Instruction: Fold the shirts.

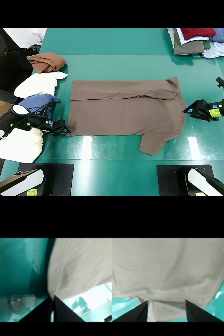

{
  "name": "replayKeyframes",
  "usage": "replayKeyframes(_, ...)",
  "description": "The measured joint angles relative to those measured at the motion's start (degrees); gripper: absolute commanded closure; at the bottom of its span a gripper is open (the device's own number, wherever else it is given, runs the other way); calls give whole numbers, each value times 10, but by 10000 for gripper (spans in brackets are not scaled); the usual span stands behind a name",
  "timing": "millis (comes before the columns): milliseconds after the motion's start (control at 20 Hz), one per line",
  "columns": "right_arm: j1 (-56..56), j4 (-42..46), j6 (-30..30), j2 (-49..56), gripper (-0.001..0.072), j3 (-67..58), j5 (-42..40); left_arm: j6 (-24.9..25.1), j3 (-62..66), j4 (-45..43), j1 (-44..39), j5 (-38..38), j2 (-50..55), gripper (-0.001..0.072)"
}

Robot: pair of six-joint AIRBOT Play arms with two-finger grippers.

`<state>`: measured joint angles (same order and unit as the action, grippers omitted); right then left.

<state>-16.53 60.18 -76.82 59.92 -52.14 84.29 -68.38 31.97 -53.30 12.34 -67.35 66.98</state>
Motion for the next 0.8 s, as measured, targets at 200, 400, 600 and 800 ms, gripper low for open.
replayKeyframes(200, -8, 38, -2, -1, 209, 46, 19, 6, 22, 14, 2, 10, -1, 684)
replayKeyframes(400, -17, 47, -3, -1, 216, 127, 0, 8, 33, 24, 1, 5, -1, 684)
replayKeyframes(600, 3, 28, -3, -1, 275, 187, -59, 9, 36, 29, 1, 3, -1, 684)
replayKeyframes(800, 42, 16, -3, -1, 652, 206, -110, 10, 38, 31, 1, 1, -1, 684)
